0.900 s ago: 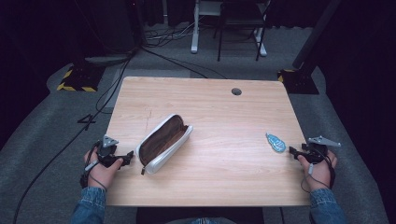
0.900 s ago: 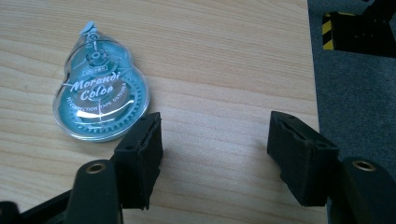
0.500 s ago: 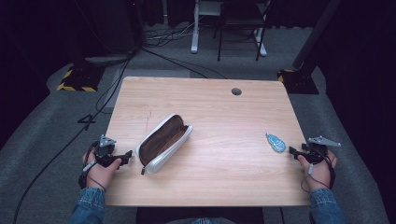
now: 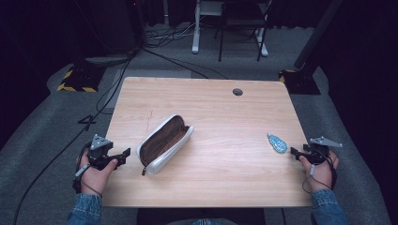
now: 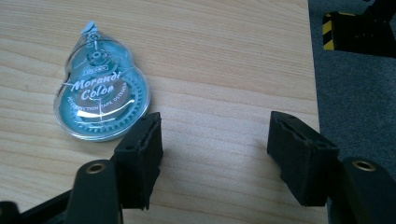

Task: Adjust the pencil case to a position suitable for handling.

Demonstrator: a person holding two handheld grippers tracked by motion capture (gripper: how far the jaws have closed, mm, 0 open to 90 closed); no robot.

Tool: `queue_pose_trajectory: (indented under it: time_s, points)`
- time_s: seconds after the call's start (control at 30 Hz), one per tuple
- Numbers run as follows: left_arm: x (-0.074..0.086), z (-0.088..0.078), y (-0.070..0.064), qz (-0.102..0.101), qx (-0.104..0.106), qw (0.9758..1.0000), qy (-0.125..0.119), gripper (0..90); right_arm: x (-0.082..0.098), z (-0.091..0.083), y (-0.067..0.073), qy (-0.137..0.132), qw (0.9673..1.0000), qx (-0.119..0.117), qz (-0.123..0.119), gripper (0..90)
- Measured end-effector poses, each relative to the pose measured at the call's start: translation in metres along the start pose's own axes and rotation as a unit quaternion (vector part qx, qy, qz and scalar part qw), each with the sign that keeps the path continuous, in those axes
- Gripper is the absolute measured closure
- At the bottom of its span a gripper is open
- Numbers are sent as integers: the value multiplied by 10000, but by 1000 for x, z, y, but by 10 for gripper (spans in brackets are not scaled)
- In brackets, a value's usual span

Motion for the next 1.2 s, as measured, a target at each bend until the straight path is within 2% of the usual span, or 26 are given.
queue_pose_trajectory:
  time_s: [0.27,0.4,0.53,0.8,0.9,1.0,1.1,1.2]
  points:
    - [-16,-16,-15,90,114,9995,-292,227,0,0,0,-4,10000,-5,-9,360]
    - [-20,-20,-19,125,192,9991,-355,223,0,0,0,-4,10000,-5,-8,360]
    - [-23,-24,-29,33,363,9984,-432,221,0,0,0,-6,10000,-3,-8,360]
    - [-29,-28,-46,189,530,9971,-510,211,0,0,0,-6,10000,-3,-8,360]
    - [-29,-26,-56,238,655,9964,-489,210,0,0,0,-2,10000,-1,2,360]
    - [-27,-23,-61,262,694,9962,-446,210,0,0,0,-4,10000,-2,-3,360]
    - [-25,-14,-70,300,777,9958,-374,211,0,0,0,-5,10000,-2,-4,360]
    - [-25,-6,-74,321,773,9959,-352,214,0,0,0,-3,10000,-2,-3,360]
Point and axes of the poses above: each handheld gripper's, and its own axes: z roughly forward along the jaws, x roughly out of its underside, y roughly to its left, the point moved 9 cm from there along z, roughly forward along the jaws, and after that the axes turned 6 degrees about -x, right-handed, at the moved point
